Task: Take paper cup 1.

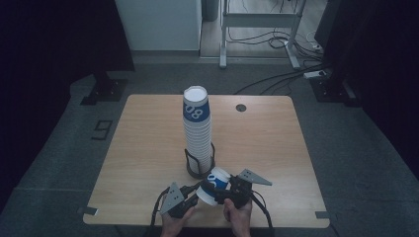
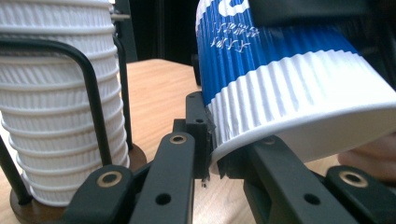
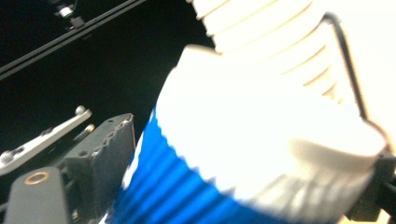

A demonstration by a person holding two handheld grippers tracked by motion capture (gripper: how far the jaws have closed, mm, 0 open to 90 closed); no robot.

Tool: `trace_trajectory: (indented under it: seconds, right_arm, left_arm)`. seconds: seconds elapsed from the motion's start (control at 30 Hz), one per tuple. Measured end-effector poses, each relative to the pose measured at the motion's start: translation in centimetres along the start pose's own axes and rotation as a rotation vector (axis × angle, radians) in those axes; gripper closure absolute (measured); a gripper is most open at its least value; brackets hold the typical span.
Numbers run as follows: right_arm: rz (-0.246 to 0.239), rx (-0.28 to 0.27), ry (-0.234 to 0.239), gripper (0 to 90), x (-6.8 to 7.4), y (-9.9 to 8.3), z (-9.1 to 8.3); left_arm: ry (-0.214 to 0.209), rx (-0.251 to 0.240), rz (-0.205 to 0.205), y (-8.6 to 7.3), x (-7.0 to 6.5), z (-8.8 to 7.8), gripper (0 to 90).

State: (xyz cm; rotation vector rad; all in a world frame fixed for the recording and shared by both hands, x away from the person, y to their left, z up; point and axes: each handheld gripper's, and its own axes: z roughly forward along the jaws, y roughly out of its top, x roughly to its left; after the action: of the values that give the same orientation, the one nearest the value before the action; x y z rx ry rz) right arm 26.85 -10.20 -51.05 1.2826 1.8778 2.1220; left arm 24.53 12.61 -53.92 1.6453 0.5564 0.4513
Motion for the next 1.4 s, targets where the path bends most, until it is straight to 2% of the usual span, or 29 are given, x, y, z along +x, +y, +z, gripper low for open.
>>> trace_trajectory:
  seconds: [0.07,0.3,0.4,0.47,0.53,0.7,0.8,0.83,0.9,1.0,1.1,1.17,1.27,1.33,1.37,1.4]
  right_arm:
    - [-0.005,0.003,-0.005,12.4,-0.2,0.4,-0.2]
    - [-0.043,-0.074,-0.049,13.0,-0.4,1.6,-1.5]
    - [-0.093,-0.110,-0.069,13.1,-0.1,1.7,-2.7]
    - [-0.119,-0.113,-0.083,12.9,0.1,1.7,-3.4]
    - [-0.144,-0.119,-0.087,12.7,0.3,1.6,-3.9]
    - [-0.216,-0.086,-0.069,11.6,0.0,0.6,-4.7]
    - [-0.249,-0.052,-0.071,11.8,-0.3,-0.1,-4.7]
    - [-0.257,-0.037,-0.085,12.4,-0.5,-0.3,-4.7]
    - [-0.312,-0.027,-0.117,12.6,-0.6,-0.7,-4.5]
    - [-0.384,-0.005,-0.132,12.6,-0.7,-1.2,-4.1]
    - [-0.471,0.002,-0.169,11.4,-0.7,-1.7,-3.6]
    - [-0.522,0.050,-0.186,8.2,-0.8,-2.0,-3.1]
    - [-0.629,0.062,-0.233,1.9,-0.8,-2.8,-2.5]
    - [-0.647,0.074,-0.238,0.0,-0.9,-3.1,-2.2]
    - [-0.660,0.083,-0.235,0.0,-0.9,-3.2,-2.0]
    - [-0.660,0.083,-0.235,0.0,-0.9,-3.2,-2.0]
  left_arm:
    - [-0.022,0.009,0.001,0.0,0.0,-0.1,84.2]
    - [-0.081,0.076,-0.028,0.4,0.7,-0.5,84.5]
    - [-0.074,0.082,-0.042,0.7,1.3,-1.0,84.5]
    - [-0.073,0.085,-0.057,0.9,1.9,-1.4,84.5]
    - [-0.055,0.107,-0.053,1.1,2.4,-1.6,84.5]
    - [-0.017,0.150,-0.039,1.8,3.2,-1.9,84.5]
    - [-0.016,0.174,-0.040,2.4,3.7,-2.1,84.6]
    - [-0.017,0.183,-0.039,2.6,3.7,-2.1,84.6]
    - [-0.018,0.212,-0.034,3.0,3.8,-2.1,84.6]
    - [-0.032,0.236,-0.035,3.5,3.9,-2.1,84.6]
    - [-0.045,0.263,-0.010,4.0,3.9,-2.1,84.5]
    - [-0.044,0.282,-0.001,4.3,3.9,-2.1,84.5]
    - [-0.051,0.313,0.004,4.8,4.1,-2.0,84.5]
    - [-0.047,0.354,0.017,5.3,4.0,-1.8,84.5]
    - [-0.049,0.390,0.023,5.6,4.0,-1.5,84.5]
    - [-0.049,0.390,0.023,5.6,4.0,-1.5,84.5]
